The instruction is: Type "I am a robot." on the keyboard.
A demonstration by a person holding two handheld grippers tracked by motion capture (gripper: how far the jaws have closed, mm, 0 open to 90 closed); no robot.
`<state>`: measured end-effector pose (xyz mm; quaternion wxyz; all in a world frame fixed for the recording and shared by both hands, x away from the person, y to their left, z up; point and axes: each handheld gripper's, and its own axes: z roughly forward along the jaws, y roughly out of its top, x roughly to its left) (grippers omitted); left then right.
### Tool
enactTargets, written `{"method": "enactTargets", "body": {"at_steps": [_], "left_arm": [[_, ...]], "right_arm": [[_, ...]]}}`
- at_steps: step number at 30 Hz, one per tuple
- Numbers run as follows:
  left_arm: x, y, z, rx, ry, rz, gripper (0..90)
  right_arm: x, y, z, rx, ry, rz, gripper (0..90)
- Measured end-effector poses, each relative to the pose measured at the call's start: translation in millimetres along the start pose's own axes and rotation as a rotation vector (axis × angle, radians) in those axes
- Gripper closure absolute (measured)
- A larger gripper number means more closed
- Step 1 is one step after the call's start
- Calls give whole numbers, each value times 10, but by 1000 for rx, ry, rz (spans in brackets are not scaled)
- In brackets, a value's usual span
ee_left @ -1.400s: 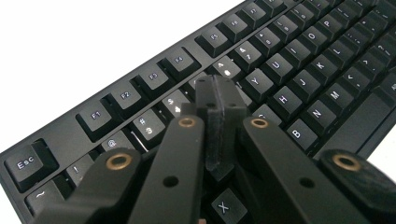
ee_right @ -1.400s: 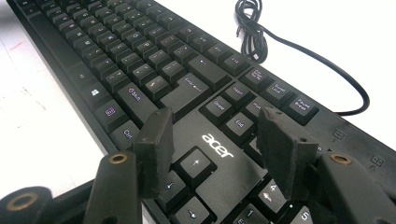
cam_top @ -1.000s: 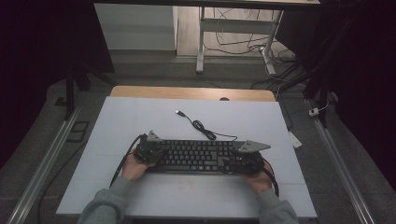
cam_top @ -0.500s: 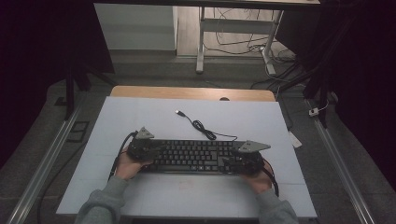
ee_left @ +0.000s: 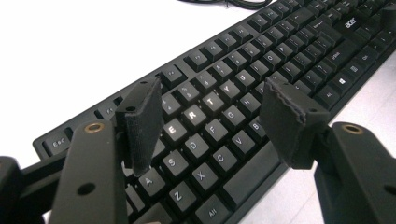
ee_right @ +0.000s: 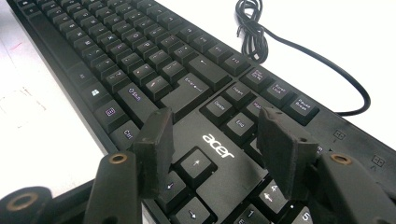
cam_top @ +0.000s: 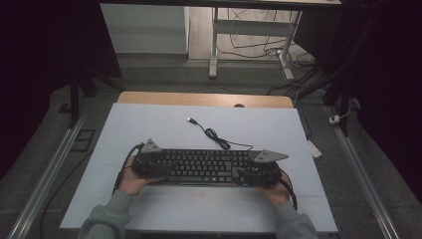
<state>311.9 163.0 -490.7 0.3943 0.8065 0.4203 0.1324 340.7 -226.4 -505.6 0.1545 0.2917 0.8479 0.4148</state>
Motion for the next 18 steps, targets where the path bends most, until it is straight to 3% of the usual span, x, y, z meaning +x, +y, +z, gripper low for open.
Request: {"method": "enactTargets", "body": {"at_steps": [18], "left_arm": [[22,-81,-50,12,0,-23,339]], "right_arm": [[9,0,14,3,3,-2,461]]}}
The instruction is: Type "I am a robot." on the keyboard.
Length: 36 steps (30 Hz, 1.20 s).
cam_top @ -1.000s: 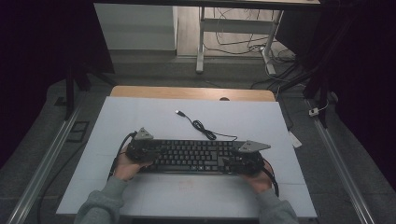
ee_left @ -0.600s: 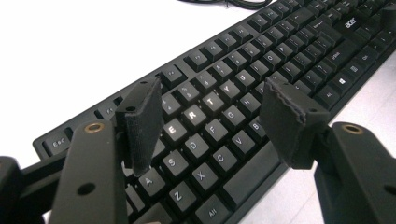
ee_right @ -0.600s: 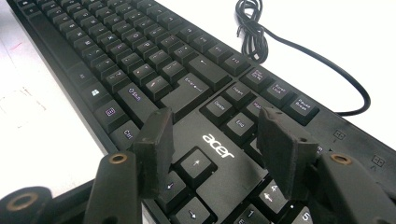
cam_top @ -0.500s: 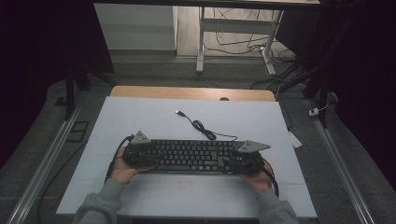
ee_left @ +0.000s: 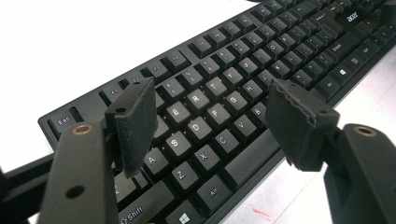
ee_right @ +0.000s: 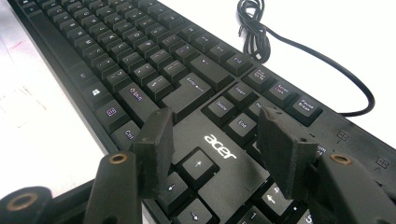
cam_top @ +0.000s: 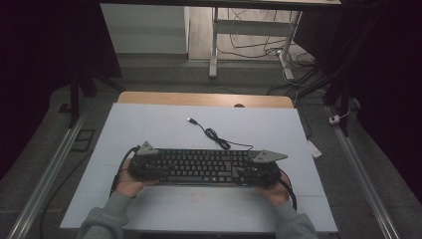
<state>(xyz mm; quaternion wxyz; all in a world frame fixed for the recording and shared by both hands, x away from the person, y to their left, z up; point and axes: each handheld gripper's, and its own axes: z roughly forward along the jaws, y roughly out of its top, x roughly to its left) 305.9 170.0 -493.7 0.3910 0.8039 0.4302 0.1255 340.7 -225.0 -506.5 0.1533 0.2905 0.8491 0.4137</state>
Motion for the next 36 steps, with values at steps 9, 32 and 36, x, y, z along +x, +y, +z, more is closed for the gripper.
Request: {"method": "enactTargets", "body": {"at_steps": [9,32,36], "left_arm": [[9,-1,1,-2,3,-6,327],[13,-8,26,7,7,-3,316],[12,-9,27,8,7,-4,310]], "right_arm": [[17,15,12,-11,7,1,463],[193,247,203,-45,59,1,486],[222,286,246,-40,69,-3,519]]}}
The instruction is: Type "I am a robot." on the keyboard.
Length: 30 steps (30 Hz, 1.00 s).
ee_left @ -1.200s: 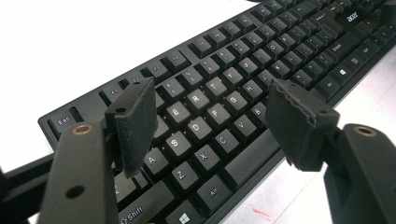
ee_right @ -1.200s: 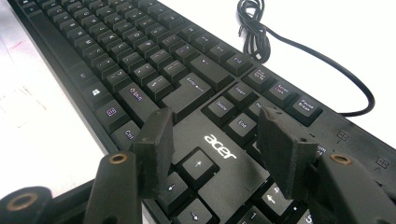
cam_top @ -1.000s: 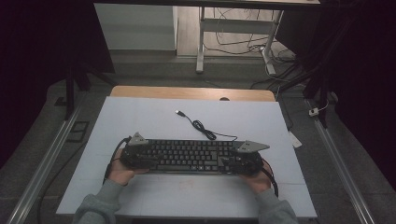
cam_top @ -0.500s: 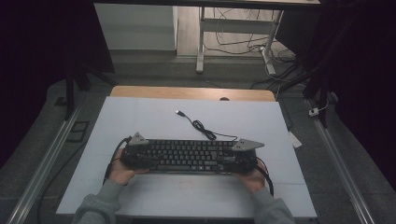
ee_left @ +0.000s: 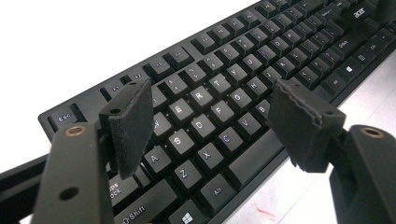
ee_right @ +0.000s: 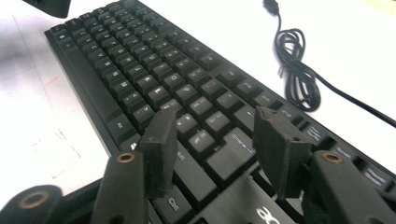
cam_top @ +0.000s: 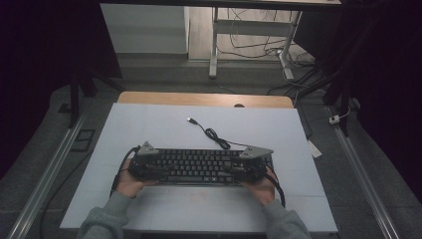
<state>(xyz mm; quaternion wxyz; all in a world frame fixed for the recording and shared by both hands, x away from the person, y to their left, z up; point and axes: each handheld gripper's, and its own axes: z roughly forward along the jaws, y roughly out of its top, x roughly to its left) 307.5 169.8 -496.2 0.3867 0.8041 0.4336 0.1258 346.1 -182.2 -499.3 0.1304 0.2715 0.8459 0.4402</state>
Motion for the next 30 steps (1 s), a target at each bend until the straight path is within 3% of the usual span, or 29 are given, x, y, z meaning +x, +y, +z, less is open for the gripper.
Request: {"method": "enactTargets", "body": {"at_steps": [6,16,30], "left_arm": [[0,-1,6,6,0,-2,293],[-10,1,13,7,-4,-1,274],[-13,6,10,5,-11,-5,258]], "right_arm": [[39,44,73,6,28,-11,624],[100,130,193,26,55,-36,894],[183,252,451,44,65,-54,896]]}}
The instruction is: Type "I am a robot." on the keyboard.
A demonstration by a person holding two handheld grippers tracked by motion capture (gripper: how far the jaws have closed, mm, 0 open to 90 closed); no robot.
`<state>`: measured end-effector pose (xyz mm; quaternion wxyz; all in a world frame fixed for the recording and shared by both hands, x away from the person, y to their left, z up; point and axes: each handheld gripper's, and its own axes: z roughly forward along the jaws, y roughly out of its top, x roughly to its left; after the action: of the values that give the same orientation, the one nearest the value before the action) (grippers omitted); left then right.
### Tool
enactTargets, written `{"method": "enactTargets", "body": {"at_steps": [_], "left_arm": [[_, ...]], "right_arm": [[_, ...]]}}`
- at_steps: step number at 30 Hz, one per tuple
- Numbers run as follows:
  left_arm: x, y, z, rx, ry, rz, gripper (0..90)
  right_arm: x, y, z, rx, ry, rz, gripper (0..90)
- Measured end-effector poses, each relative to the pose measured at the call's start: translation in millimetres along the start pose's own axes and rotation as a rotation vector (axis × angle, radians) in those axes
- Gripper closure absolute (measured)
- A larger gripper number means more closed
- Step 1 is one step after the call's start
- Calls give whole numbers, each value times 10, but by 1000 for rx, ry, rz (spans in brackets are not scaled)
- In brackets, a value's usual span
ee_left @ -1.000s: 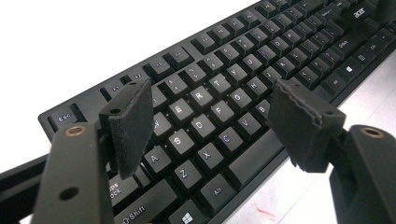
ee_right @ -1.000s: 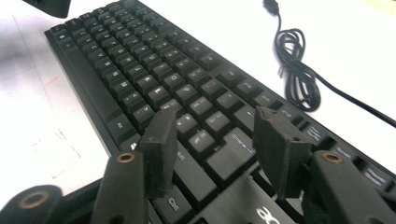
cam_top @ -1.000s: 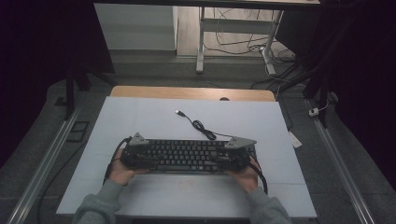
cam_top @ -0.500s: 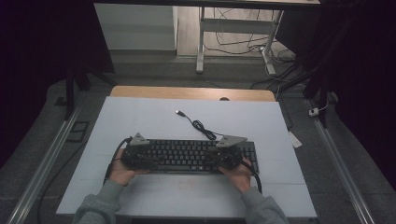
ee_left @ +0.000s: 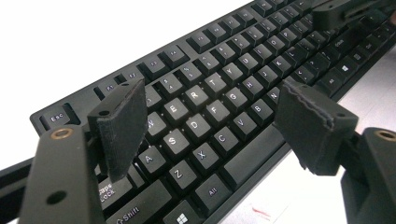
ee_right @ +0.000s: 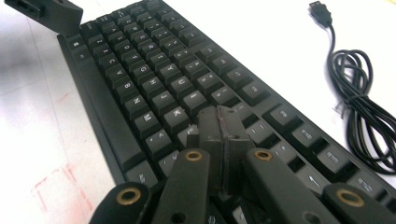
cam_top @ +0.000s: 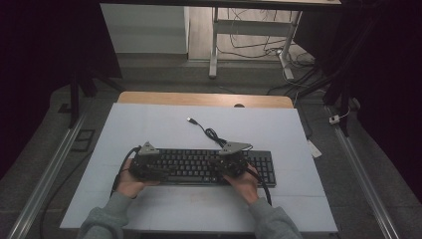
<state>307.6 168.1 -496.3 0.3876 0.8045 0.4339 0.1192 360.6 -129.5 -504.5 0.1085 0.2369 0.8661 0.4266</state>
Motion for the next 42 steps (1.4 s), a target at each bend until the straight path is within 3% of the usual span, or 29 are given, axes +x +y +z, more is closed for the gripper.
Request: {"method": "enactTargets", "body": {"at_steps": [24,42], "left_arm": [[-12,0,5,12,-14,6,248],[-10,-2,2,12,-14,7,246]], "right_arm": [[15,113,305,31,-10,11,895],[26,108,351,58,-26,3,896]]}}
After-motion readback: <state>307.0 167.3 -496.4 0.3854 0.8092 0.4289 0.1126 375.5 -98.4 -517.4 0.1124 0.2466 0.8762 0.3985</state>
